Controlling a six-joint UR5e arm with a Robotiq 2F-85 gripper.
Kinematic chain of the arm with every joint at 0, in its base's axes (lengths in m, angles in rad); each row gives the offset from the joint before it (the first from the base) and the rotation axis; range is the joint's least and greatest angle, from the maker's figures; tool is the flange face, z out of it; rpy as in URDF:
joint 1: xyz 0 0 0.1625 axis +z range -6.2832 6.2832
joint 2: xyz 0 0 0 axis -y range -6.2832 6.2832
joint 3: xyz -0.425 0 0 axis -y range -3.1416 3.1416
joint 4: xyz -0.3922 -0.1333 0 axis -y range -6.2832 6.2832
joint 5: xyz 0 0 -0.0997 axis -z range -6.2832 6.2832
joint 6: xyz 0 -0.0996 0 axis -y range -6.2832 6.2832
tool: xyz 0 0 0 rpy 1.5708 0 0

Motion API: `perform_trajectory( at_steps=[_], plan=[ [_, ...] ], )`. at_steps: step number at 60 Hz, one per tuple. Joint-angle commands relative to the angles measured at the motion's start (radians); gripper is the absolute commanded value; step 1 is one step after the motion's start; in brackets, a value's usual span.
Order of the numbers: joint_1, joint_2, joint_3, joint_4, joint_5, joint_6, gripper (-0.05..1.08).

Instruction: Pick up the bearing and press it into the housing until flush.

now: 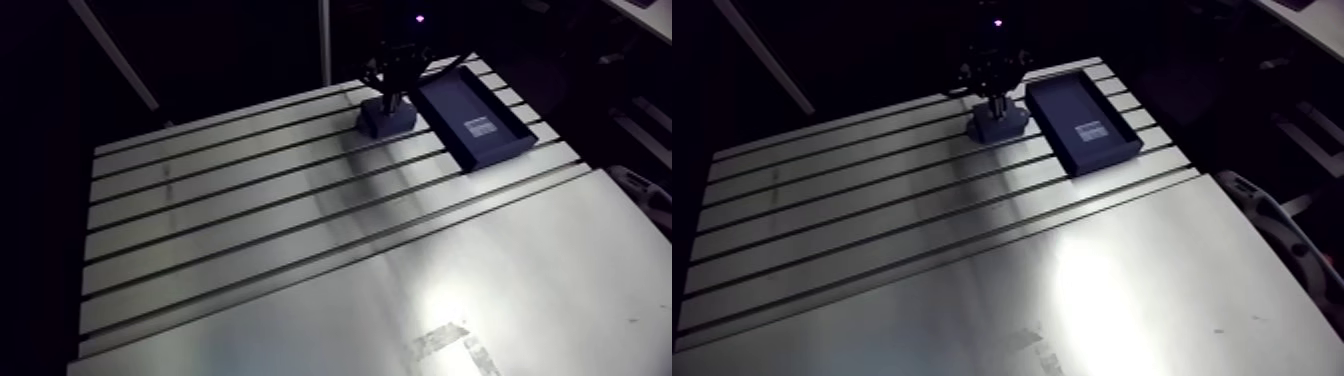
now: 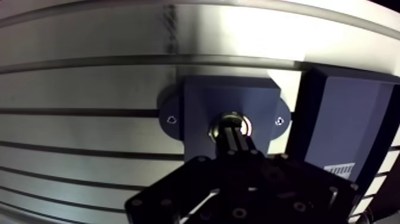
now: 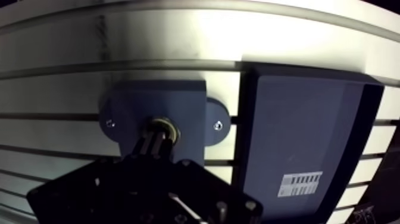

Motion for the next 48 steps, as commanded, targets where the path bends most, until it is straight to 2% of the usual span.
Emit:
perform_trajectory(
  at_steps=[1,19,23,24,25,26,28,29,30,31,48],
  plan=[
    [0.001,-0.009,-0.001,0.001,0.000,0.000,1.08],
    [0.000,-0.021,-0.001,0.004,-0.002,0.000,1.08],
    [0.000,-0.022,-0.001,0.004,-0.002,0.000,1.04],
    [0.000,-0.024,-0.004,0.011,-0.002,0.000,0.94],
    [0.001,-0.027,-0.006,0.021,-0.003,0.000,0.70],
    [0.001,-0.028,-0.009,0.038,-0.007,0.000,0.41],
    [0.001,-0.028,-0.009,0.038,-0.007,0.000,0.41],
    [0.000,-0.031,-0.009,0.058,-0.009,0.000,0.17],
    [0.000,-0.031,-0.009,0.058,-0.009,0.000,0.17],
    [0.000,-0.037,-0.009,0.068,-0.011,0.000,0.03],
    [-0.005,-0.101,-0.011,0.135,-0.008,-0.002,0.01]
  ],
)
